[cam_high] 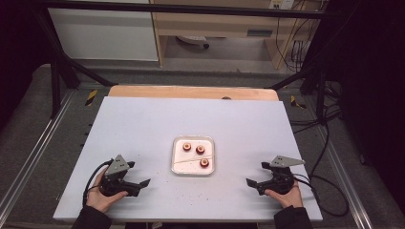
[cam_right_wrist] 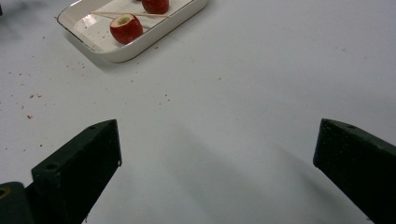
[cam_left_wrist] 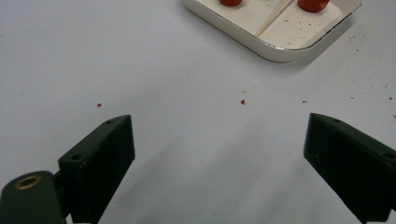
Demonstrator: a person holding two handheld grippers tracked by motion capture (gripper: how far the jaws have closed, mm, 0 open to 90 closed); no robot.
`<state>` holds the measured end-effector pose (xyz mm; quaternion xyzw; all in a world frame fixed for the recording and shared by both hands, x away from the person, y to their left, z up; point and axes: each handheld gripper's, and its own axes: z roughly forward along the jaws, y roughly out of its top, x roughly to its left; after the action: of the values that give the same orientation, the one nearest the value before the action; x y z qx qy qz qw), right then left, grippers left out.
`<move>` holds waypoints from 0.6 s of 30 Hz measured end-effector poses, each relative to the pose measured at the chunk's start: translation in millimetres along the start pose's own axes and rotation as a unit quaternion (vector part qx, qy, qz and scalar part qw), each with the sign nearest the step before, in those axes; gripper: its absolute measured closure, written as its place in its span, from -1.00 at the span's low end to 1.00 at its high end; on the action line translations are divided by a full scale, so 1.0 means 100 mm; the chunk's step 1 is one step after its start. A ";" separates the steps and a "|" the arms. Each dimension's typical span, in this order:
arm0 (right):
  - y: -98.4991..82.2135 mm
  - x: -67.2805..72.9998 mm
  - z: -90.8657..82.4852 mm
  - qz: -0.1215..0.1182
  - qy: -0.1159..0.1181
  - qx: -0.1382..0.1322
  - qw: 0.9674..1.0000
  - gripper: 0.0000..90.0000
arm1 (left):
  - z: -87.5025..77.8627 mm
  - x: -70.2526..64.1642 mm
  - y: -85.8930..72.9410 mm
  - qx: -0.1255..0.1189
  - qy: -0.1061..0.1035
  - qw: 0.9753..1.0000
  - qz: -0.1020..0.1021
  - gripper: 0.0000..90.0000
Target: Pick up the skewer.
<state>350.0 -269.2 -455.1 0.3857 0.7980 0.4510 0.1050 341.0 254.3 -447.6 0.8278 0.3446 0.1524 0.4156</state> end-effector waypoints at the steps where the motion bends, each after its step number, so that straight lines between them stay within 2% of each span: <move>1: 0.00 0.00 0.00 0.000 0.001 0.000 1.000 -0.97 | 0.00 0.00 0.00 0.002 0.000 1.000 0.000 -0.81; 18: 0.00 0.00 0.01 0.001 -0.002 0.008 1.000 -0.97 | 0.06 -0.05 0.08 0.010 -0.001 1.000 -0.002 -0.81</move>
<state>350.3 -268.7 -455.3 0.3877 0.8011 0.4443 0.1030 344.4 244.4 -444.7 0.8313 0.3476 0.1470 0.4081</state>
